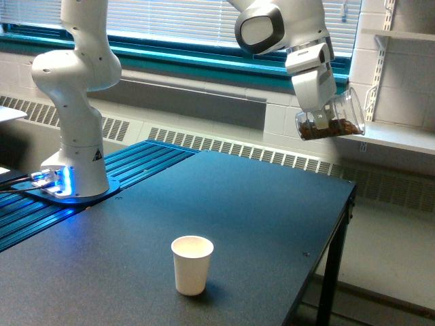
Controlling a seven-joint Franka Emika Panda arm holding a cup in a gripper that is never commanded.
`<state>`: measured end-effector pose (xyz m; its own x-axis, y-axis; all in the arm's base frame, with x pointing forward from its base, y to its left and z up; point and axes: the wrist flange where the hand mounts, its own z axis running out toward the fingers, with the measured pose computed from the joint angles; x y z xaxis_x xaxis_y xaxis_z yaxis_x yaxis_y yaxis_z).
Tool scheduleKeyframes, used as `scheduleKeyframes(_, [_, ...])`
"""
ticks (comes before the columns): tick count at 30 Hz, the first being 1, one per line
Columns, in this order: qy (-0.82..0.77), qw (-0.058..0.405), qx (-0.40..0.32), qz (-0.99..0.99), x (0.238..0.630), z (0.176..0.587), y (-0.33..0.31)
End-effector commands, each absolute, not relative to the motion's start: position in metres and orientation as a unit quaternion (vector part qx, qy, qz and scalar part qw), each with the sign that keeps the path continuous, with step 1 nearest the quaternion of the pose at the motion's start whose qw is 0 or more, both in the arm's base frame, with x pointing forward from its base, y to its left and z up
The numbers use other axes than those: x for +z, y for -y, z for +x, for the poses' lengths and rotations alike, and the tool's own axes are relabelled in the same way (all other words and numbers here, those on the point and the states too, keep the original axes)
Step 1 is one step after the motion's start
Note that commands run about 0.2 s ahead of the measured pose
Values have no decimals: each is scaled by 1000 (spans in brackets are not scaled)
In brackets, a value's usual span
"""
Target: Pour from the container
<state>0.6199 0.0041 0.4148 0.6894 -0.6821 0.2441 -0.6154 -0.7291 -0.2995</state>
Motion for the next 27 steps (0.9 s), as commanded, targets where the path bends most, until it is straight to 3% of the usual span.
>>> scheduleKeyframes(1, [-355, 90, -181, -913, 422, 620, -3])
scheduleKeyframes(27, [-386, 78, -201, -897, 414, 586, 24])
